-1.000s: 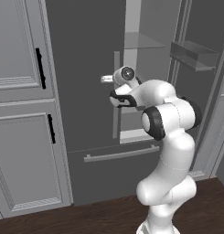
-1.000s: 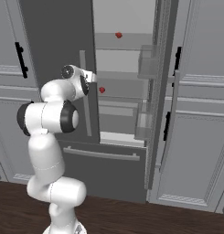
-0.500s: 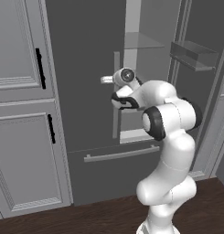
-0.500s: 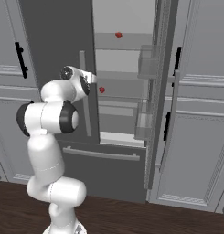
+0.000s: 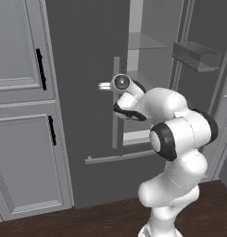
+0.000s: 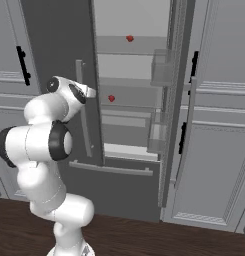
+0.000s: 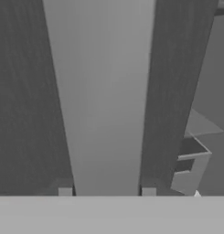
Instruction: Take the strawberry from the fridge and place it on top of the pancake, located on the dining counter.
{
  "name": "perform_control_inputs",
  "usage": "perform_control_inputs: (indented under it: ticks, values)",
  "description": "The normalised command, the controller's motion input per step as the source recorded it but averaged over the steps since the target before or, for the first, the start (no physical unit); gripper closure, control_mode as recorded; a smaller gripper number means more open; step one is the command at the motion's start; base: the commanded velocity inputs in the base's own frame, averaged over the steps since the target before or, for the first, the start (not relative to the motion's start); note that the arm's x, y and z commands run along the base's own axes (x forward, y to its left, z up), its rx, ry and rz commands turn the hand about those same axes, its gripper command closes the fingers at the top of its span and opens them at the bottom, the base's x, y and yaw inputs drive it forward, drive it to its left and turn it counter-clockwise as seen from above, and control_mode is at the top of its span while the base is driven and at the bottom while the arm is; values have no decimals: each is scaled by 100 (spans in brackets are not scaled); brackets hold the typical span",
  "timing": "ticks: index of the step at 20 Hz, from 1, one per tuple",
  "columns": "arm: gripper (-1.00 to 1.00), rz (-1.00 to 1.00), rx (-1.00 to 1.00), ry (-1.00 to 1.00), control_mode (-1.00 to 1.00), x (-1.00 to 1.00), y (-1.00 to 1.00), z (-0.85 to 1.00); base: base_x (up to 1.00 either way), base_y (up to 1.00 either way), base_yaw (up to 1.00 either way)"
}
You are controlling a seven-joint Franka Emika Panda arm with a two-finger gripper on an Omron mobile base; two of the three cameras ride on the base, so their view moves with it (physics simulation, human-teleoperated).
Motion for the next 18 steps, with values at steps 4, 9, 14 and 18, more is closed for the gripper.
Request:
perform_control_inputs:
  ticks: [4,9,14,18]
  values:
    - [100,-26,0,0,-100,-75,72,-4,0,0,0]
    - [100,-27,0,0,-100,-70,73,-10,0,0,0]
    - [-100,-27,0,0,-100,-51,80,-10,0,0,0]
    - [-100,-9,-1,0,-100,-16,44,-3,0,0,0]
